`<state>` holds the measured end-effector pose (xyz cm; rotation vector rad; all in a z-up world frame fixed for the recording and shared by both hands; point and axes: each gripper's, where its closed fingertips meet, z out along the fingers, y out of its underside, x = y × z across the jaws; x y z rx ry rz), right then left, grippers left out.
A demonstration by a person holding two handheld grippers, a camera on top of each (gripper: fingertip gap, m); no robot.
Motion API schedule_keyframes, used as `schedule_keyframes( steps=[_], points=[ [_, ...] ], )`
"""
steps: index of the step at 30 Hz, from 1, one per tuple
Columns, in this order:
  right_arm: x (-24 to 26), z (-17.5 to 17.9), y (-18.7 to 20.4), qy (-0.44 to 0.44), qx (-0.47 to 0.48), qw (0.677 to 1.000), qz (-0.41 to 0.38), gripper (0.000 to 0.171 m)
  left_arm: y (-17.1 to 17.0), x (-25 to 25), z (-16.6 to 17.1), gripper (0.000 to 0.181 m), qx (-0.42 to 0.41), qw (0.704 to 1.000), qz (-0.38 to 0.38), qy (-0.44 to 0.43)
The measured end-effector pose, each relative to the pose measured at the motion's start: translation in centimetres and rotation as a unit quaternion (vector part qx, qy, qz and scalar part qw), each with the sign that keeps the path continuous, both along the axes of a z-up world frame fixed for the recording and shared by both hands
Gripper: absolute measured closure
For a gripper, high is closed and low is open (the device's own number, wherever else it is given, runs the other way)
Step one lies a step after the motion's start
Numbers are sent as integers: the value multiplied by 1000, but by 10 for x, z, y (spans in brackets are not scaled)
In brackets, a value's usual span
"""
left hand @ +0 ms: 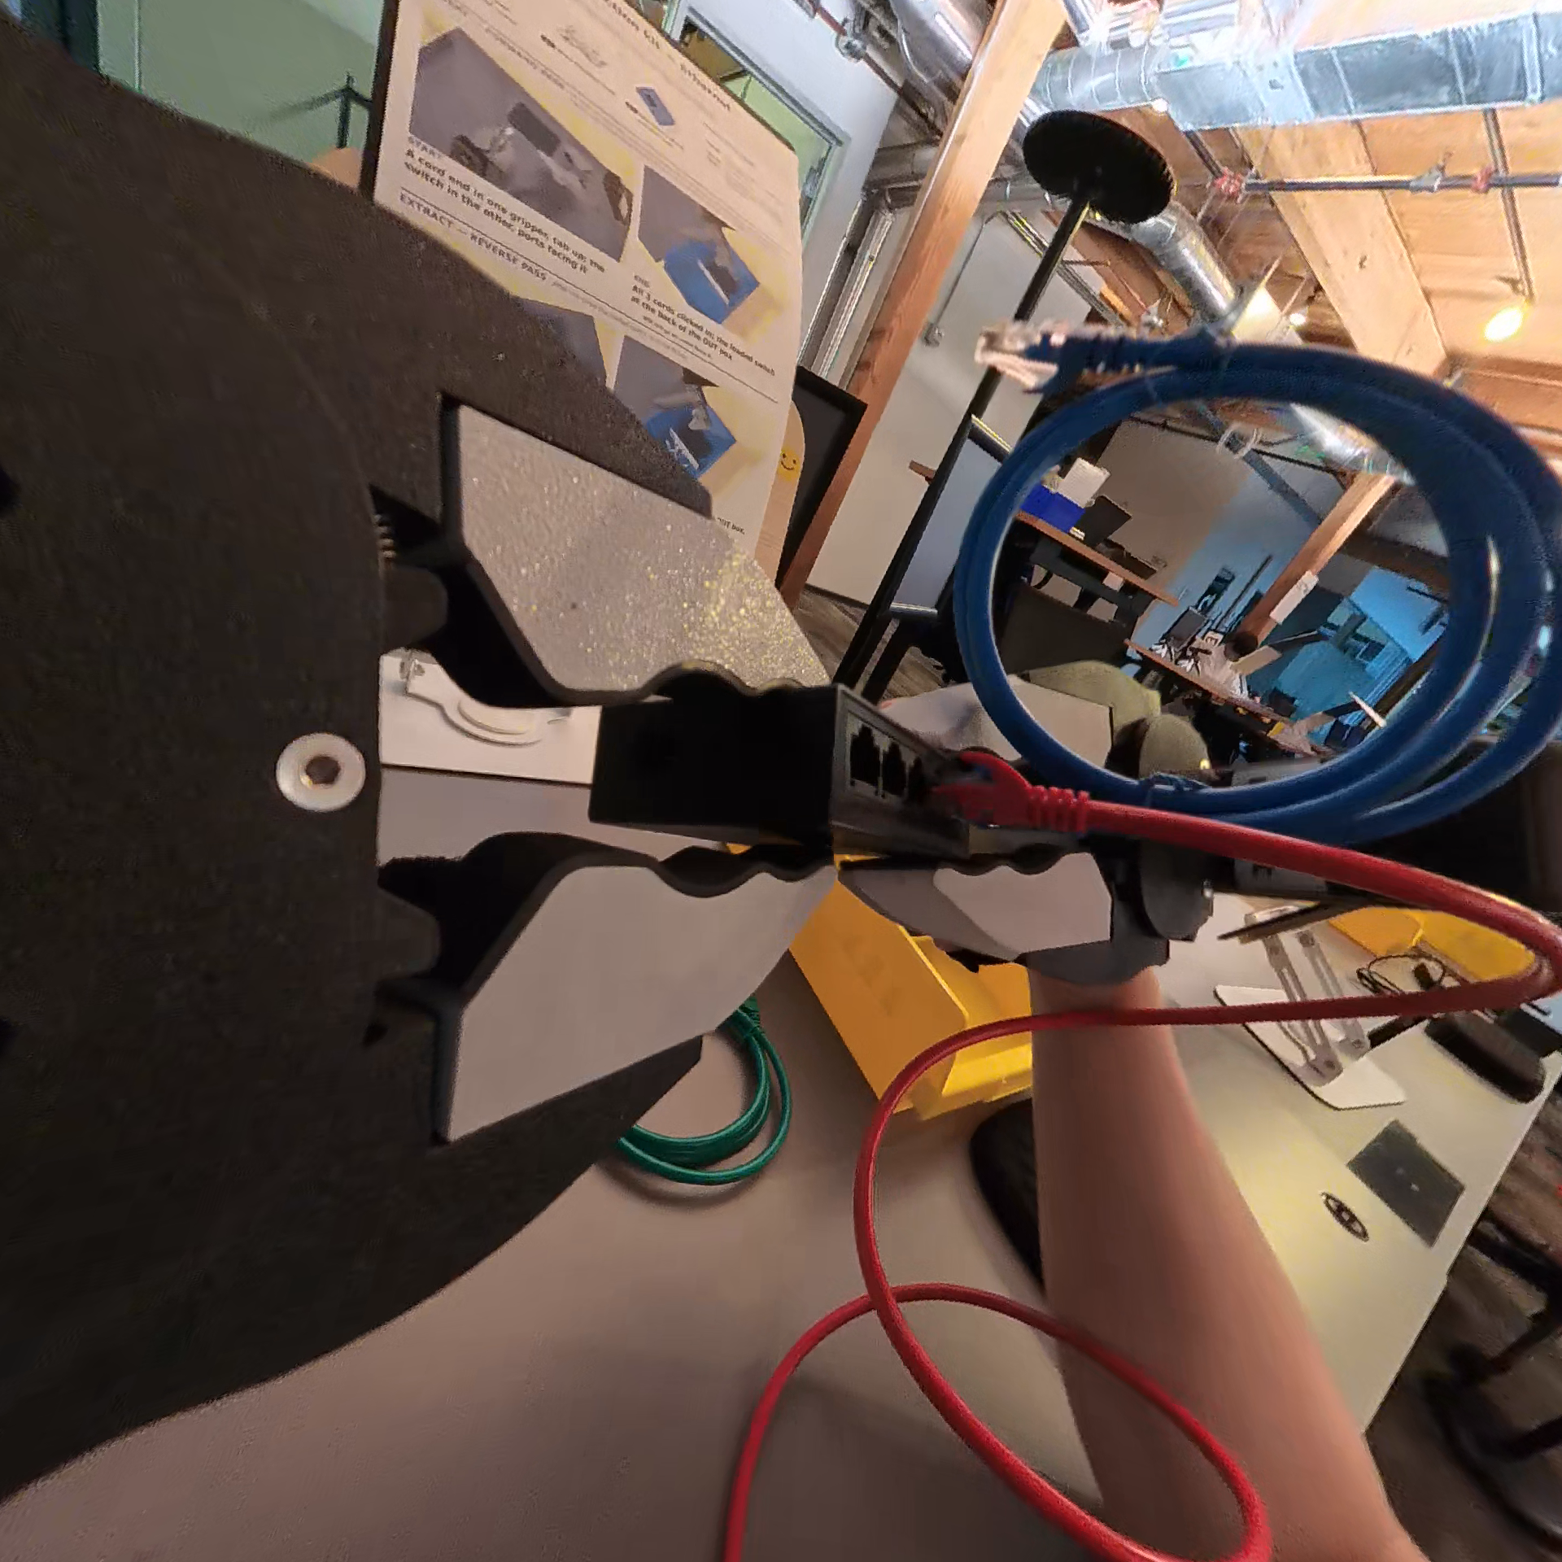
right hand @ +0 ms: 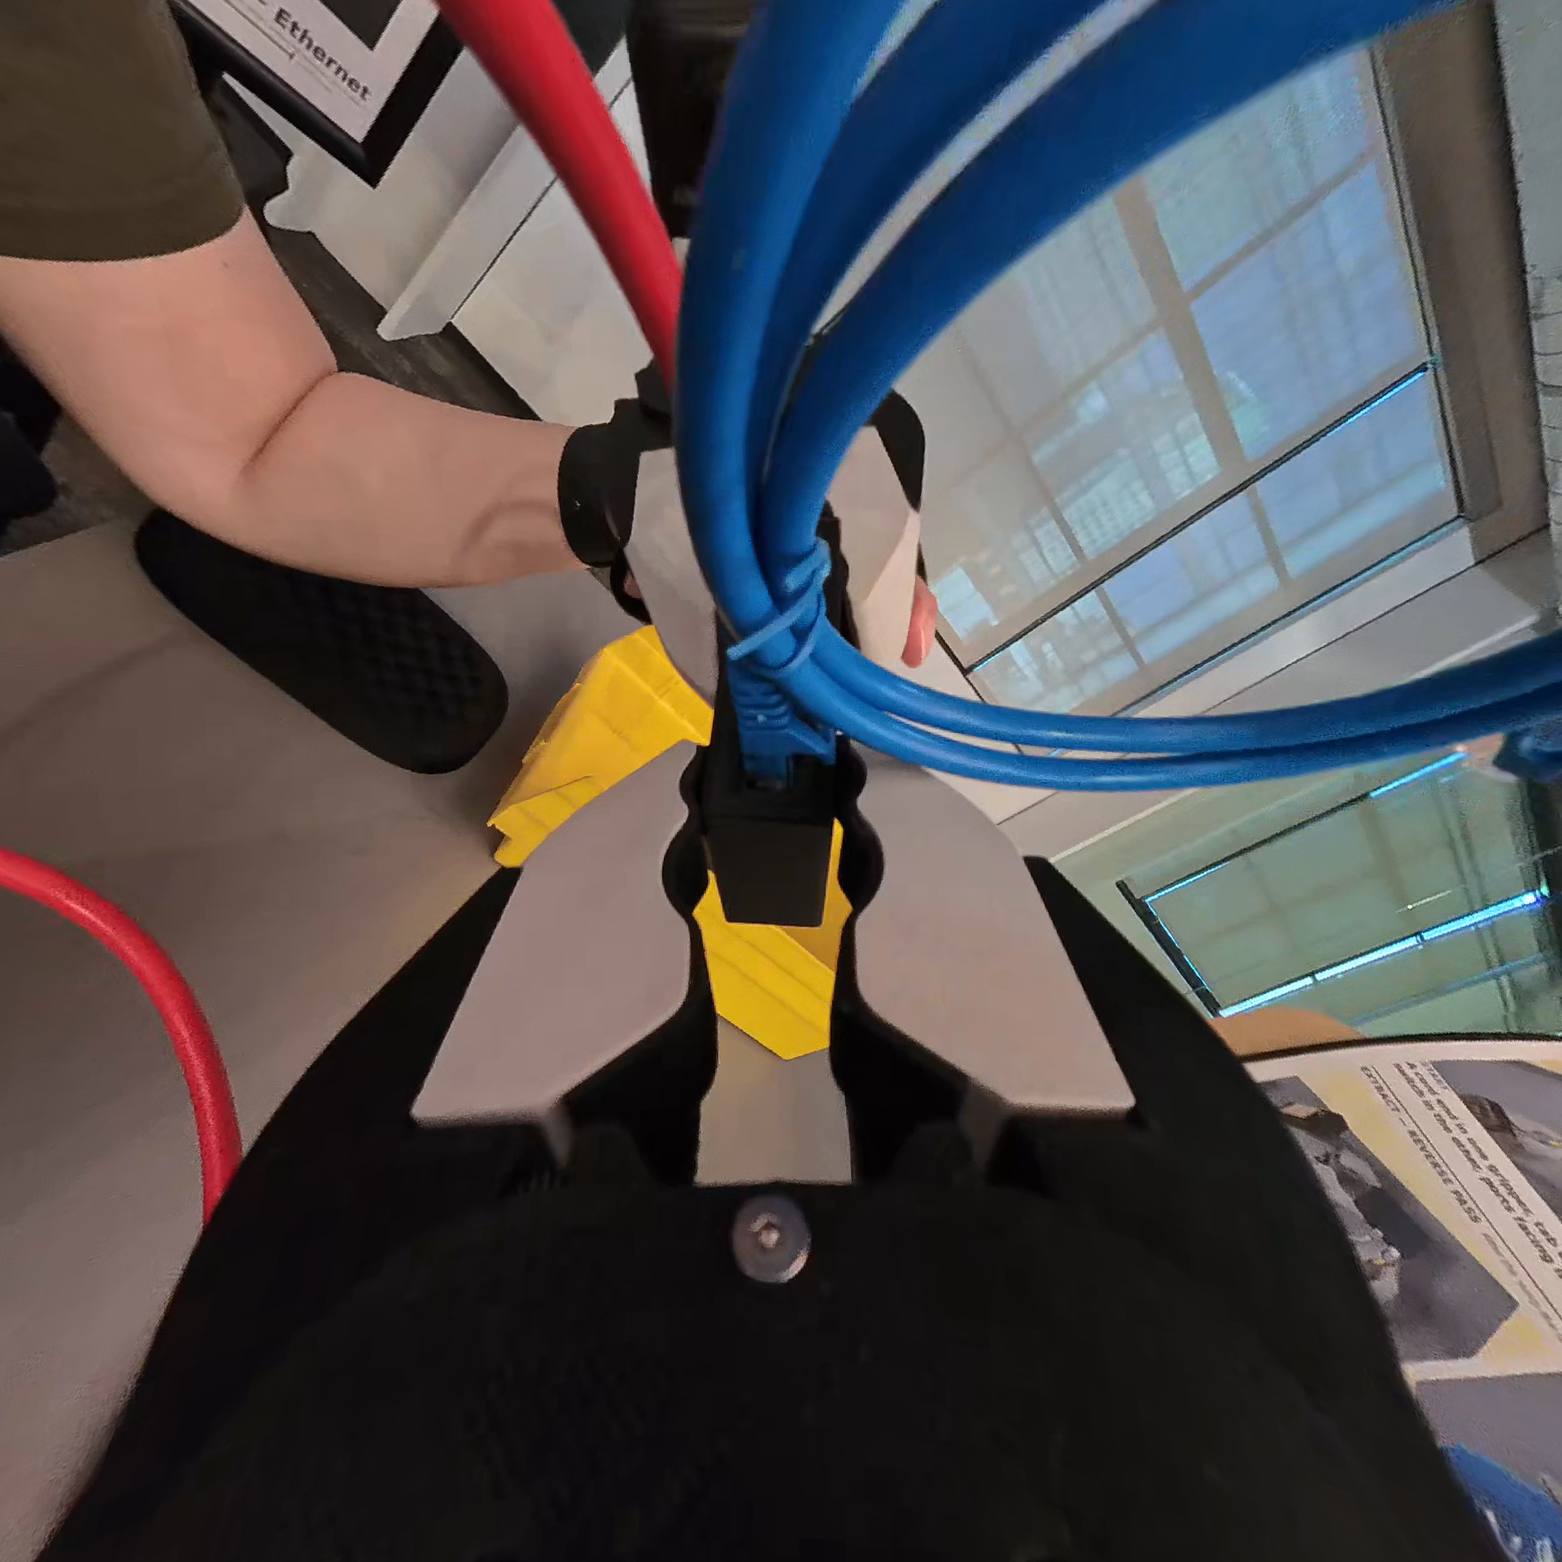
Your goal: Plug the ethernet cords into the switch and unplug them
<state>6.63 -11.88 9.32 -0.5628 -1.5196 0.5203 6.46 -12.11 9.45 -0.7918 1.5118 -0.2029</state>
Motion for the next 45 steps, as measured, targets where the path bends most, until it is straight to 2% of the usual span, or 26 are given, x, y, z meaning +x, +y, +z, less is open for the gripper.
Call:
schedule_keyframes(
  steps=[9,18,20,25,32,36,40,42,45],
  points=[
    [0,-11,-6,-34,15,999,14,143,-8,3,-11,152,48,998,-4,50],
    [3,-13,-4,-53,19,998,0,143,-3,6,-15,151,42,998,-4,49],
    [4,-10,-7,-46,21,999,7,143,1,6,-15,146,42,998,6,48],
    [3,-6,-14,-41,35,998,13,143,-4,11,-16,151,29,999,-16,39],
    [8,4,-3,-13,40,999,-23,141,12,14,-7,152,68,995,56,37],
    [16,13,21,24,45,995,-86,130,28,12,-1,152,100,986,127,37],
    [35,24,55,63,61,980,-182,136,49,3,11,152,130,973,191,7],
    [55,32,83,81,45,960,-263,137,56,-2,19,152,153,964,218,-10],
    [103,45,126,124,-1,905,-407,137,63,-9,28,152,180,950,254,-26]
  ],
)
